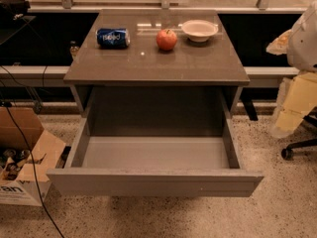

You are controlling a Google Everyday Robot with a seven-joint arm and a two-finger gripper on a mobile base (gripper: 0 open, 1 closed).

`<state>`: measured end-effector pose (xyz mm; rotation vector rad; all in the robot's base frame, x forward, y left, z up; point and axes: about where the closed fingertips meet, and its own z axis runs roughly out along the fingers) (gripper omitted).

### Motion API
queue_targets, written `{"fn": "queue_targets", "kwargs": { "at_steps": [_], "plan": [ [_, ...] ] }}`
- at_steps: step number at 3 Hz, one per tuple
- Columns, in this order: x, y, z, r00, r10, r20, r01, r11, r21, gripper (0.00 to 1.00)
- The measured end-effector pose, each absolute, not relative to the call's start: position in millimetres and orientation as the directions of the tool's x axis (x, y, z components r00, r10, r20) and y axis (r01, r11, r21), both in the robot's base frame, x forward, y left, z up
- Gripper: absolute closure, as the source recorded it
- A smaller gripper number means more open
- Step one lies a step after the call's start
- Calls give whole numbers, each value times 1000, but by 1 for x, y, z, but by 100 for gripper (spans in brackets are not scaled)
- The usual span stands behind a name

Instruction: Place pepsi can into top drawer

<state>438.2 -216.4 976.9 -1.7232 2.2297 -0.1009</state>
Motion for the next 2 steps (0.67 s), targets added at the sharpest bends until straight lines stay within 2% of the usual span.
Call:
{"fn": "queue_targets", "kwargs": {
  "at_steps": [1, 2],
  "plan": [
    [444, -211, 977, -209, -953, -220, -930, 263, -255, 0],
    [478, -180, 977, -141, -948, -286, -934, 224, -280, 0]
  ]
}}
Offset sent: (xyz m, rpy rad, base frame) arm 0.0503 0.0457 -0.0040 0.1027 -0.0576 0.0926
